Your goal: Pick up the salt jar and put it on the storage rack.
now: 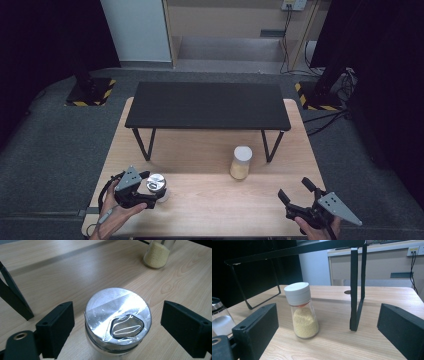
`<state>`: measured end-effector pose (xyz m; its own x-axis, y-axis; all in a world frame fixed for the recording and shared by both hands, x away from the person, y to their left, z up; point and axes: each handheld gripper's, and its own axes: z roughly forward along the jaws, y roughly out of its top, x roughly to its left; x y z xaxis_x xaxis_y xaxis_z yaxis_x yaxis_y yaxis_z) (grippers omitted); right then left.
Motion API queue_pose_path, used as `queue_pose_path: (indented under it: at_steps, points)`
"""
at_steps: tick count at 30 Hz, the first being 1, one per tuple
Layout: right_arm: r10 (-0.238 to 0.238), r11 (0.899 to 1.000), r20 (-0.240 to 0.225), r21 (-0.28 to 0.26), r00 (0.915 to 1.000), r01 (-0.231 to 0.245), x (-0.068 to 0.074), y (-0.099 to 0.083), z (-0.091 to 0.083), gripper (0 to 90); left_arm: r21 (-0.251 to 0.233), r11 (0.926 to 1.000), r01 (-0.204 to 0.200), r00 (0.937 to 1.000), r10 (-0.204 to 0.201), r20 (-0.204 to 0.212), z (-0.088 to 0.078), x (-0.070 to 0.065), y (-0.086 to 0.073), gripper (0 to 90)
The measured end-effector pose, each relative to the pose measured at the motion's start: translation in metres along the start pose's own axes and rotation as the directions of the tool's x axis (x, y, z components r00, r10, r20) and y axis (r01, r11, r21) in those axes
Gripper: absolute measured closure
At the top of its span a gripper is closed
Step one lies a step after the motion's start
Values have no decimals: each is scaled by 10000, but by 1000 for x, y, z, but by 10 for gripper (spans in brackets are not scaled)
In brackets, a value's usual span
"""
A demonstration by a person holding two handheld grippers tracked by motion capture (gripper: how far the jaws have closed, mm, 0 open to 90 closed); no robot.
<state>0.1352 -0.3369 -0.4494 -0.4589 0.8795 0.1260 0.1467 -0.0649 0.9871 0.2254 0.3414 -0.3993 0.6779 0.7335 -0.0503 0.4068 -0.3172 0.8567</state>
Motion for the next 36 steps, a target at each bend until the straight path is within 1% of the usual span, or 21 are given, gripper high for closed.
queue_pose_path:
  at_steps: [4, 7, 8, 10, 12, 13, 18, 20, 22, 31, 36]
  points:
    - [-14, 10000, 40, 50, 10000, 14, 0, 0, 0, 38, -53, 10000, -12, 10000, 12, -73, 1, -1, -3, 140]
    - [45, 10000, 80, 53, 10000, -46, 0, 0, 0, 41, -171, 9998, -102, 9998, 99, -176, 2, -2, -6, 183]
    - [62, 10000, 85, 43, 9999, -63, 0, 0, 0, 42, -180, 9998, -106, 9999, 103, -137, 2, -1, -7, 197]
    - [51, 10000, 104, 52, 9999, -51, 0, 0, 0, 43, -256, 9997, -25, 9999, 22, -101, 3, 0, -10, 238]
    - [60, 10000, 95, 60, 9999, -60, 0, 0, 0, 43, -356, 9993, 119, 9999, -116, 79, 3, 4, -13, 289]
    - [59, 10000, 96, 62, 9999, -59, 0, 0, 0, 44, -403, 9991, 160, 9999, -158, 55, 3, 3, -14, 303]
    - [97, 9999, 101, 64, 9999, -97, -1, 0, 0, 46, -525, 9985, -168, 9997, 159, -185, 2, -3, -16, 317]
    - [97, 9999, 93, 63, 9999, -98, -1, 0, 0, 48, -617, 9972, -417, 9985, 394, -382, 2, -7, -17, 328]
    - [107, 9999, 94, 55, 9999, -108, -1, 0, 0, 50, -609, 9970, -479, 9980, 453, -436, 2, -9, -16, 334]
    - [105, 9999, 90, 53, 9999, -105, -1, -1, 0, 53, -604, 9971, -459, 9979, 430, -495, 2, -11, -16, 336]
    - [141, 9999, 109, 37, 9998, -142, -1, -1, 0, 53, -655, 9977, -180, 9991, 154, -406, 2, -9, -16, 336]
